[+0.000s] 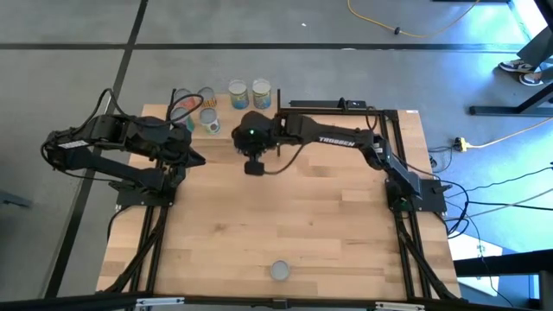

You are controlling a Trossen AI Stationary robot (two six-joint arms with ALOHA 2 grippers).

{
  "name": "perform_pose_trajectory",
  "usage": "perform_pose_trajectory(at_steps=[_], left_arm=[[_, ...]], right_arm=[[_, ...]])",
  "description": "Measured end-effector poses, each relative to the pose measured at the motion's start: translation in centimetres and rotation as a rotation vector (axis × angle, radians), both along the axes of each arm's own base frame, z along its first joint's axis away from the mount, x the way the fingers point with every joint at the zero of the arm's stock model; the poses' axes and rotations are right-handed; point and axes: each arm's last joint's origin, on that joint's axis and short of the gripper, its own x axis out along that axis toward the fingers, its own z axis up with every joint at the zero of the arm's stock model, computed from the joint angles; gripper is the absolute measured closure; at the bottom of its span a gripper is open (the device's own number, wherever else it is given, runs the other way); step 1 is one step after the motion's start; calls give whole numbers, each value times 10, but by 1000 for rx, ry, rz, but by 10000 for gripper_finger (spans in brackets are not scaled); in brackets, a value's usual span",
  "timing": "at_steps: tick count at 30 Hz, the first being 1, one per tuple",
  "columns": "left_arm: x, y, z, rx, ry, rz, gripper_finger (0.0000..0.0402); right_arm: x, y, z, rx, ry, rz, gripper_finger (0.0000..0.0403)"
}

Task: Pick and place cans onto a shelf
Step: Put the blue tuna can on the shelf

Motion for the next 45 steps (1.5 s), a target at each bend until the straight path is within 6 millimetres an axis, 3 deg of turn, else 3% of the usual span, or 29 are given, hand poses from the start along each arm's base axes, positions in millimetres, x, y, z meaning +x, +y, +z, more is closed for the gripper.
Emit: perform_pose_trajectory(at_steps=[13, 29, 34, 45], left_arm=[[0, 0, 0, 20, 1, -16, 364], [0, 0, 0, 20, 1, -15, 364], [0, 0, 0, 20, 1, -14, 364], [0, 0, 0, 19, 1, -14, 364]], right_arm=[[-12, -64, 0, 16, -1, -187, 397], [-2, -66, -10, -7, -40, -118, 397], [5, -65, -24, 12, -21, -86, 397], [11, -67, -37, -30, -3, -83, 397]])
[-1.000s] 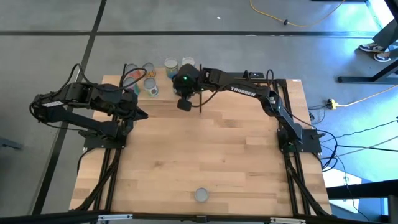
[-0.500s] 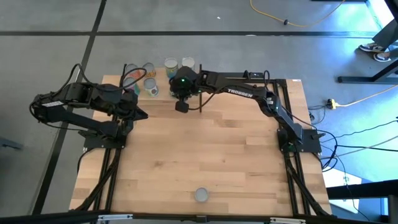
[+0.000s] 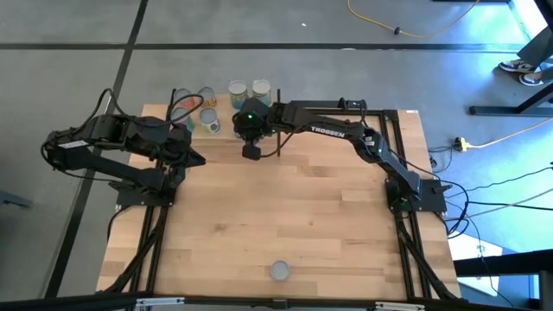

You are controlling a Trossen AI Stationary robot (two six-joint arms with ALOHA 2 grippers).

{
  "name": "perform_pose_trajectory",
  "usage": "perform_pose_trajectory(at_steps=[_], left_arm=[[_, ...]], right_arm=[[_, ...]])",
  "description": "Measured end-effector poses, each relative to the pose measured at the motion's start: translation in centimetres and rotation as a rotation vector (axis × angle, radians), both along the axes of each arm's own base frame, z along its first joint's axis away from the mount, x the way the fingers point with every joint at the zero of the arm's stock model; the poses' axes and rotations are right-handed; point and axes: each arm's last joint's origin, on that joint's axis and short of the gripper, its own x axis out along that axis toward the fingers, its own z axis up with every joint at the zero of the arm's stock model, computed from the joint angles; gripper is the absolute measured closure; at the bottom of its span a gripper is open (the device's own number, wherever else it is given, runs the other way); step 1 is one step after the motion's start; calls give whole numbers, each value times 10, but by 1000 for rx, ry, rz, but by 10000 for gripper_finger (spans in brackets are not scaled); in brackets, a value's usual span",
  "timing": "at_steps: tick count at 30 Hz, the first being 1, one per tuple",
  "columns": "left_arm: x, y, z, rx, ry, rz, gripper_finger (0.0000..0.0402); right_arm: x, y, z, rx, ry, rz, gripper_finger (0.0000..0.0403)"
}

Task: Pick and place cans onto a shelf
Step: Put the blue tuna can on the shelf, then put the canned mushroom on the shelf

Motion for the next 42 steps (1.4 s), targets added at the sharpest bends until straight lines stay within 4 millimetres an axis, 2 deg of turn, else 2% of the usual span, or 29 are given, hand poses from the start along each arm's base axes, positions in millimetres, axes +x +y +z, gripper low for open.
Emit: perform_pose_trajectory(at_steps=[7, 21, 35, 38, 42], left_arm=[[0, 0, 0, 0, 0, 0, 364], [0, 0, 0, 1, 0, -1, 364], [0, 0, 0, 1, 0, -1, 364], [0, 0, 0, 1, 1, -1, 364], [0, 0, 0, 1, 1, -1, 364]], right_arm=[[6, -2, -9, -26, -5, 17, 392], [7, -4, -9, -45, -18, -7, 382], [9, -2, -9, -78, -26, -28, 322], [8, 2, -3, -83, -39, -23, 319], [3, 8, 17, -94, -87, -17, 318]])
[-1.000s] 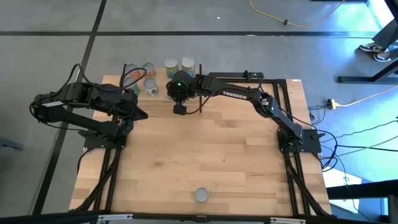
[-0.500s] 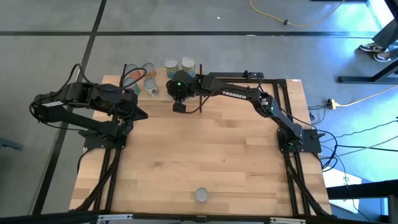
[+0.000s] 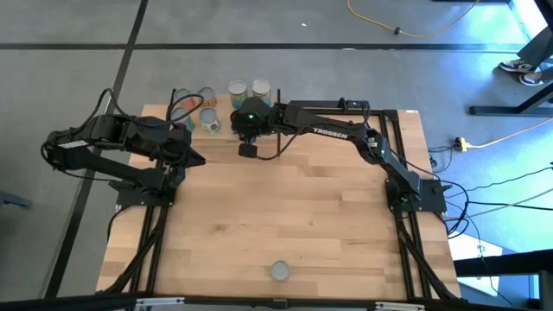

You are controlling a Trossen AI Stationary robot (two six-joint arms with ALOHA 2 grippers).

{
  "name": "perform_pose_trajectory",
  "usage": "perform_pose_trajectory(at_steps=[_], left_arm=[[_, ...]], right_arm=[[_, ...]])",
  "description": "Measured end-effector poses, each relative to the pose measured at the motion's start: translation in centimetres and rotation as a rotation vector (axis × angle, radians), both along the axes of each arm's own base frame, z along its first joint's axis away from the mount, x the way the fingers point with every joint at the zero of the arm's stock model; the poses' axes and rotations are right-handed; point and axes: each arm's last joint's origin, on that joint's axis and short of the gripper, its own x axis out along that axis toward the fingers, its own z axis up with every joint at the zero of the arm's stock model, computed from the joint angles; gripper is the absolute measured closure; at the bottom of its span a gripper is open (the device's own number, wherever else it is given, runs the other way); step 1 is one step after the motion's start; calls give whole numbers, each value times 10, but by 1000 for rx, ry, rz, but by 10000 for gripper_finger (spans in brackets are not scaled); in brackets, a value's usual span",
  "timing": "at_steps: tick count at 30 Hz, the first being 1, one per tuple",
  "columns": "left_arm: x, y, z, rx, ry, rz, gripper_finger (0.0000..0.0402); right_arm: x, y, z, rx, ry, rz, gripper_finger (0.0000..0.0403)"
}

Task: Pick and place cans onto a shelf
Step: Put the canned mushroom on the shelf

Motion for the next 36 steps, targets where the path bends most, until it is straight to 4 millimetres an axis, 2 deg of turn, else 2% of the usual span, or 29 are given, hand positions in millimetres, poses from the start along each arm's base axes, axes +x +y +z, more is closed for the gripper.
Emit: perform_pose_trajectory(at_steps=[5, 9, 15, 20, 24, 29, 33, 36], left_arm=[[0, 0, 0, -1, 2, 0, 364], [1, 0, 0, -1, 5, 1, 364], [9, -6, -4, -78, 38, -111, 364], [25, -20, -9, -87, 89, -277, 364], [55, -35, -18, -77, 111, -348, 364], [107, -61, -29, -71, 26, -430, 364], [142, -85, -43, -125, -14, -444, 364], [158, -101, -59, -194, 34, -429, 368]], right_arm=[[-12, 4, 32, -20, -72, -2, 318], [-36, 15, 78, -92, -130, 45, 318], [-100, 49, 159, -201, -227, 149, 318], [-159, 71, 206, -210, -278, 181, 318], [-201, 84, 226, -205, -272, 206, 318], [-247, 93, 240, -192, -238, 224, 318], [-273, 96, 245, -186, -209, 229, 318], [-286, 97, 247, -185, -200, 230, 318]])
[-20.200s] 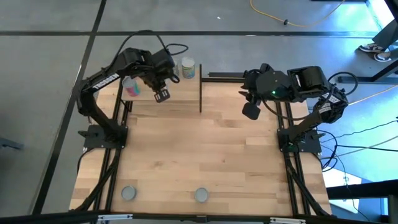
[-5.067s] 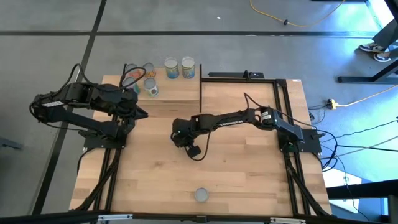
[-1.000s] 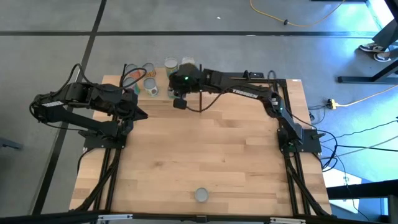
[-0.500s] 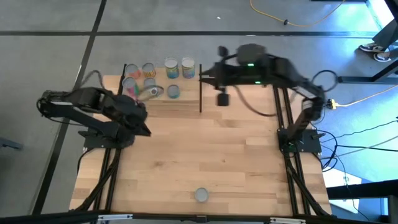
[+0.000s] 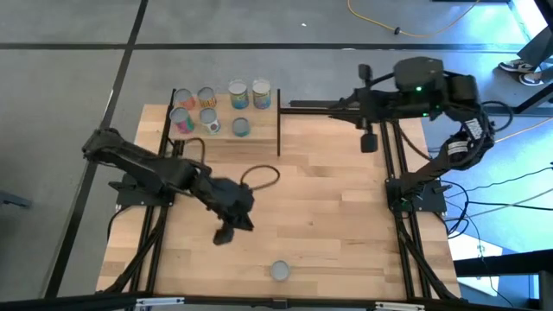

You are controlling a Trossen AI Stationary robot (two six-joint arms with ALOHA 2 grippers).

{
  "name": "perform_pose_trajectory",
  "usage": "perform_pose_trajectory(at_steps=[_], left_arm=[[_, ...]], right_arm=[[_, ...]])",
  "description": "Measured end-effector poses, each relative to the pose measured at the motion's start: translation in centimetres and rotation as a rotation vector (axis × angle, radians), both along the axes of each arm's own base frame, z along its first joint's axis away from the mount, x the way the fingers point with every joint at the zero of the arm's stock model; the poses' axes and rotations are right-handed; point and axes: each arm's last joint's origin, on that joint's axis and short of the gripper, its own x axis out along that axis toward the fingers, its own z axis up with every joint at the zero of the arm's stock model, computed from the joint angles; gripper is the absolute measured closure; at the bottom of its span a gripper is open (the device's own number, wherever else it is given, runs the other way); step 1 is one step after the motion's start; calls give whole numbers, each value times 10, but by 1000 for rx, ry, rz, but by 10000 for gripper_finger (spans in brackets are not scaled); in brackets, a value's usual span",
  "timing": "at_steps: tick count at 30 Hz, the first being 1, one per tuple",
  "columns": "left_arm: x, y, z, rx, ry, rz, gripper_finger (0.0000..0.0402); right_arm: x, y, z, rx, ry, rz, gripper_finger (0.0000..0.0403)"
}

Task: Pick and place cans onto a shelf
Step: Put the canned mushroom on the shelf

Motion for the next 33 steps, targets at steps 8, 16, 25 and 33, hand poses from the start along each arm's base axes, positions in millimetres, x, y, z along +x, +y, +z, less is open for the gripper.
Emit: perform_pose_trajectory(at_steps=[8, 16, 25, 33], left_arm=[[19, -22, -32, -65, 163, 44, 396], [35, -24, -57, -45, 247, 94, 357], [61, -27, -95, -53, 313, 128, 339], [88, -42, -132, -78, 271, 143, 342]], right_arm=[[-14, 1, 2, 4, 14, 6, 318], [-14, 1, 1, 2, 22, 7, 318], [-14, 1, 1, 1, 22, 8, 318], [-14, 1, 1, 0, 23, 8, 318]])
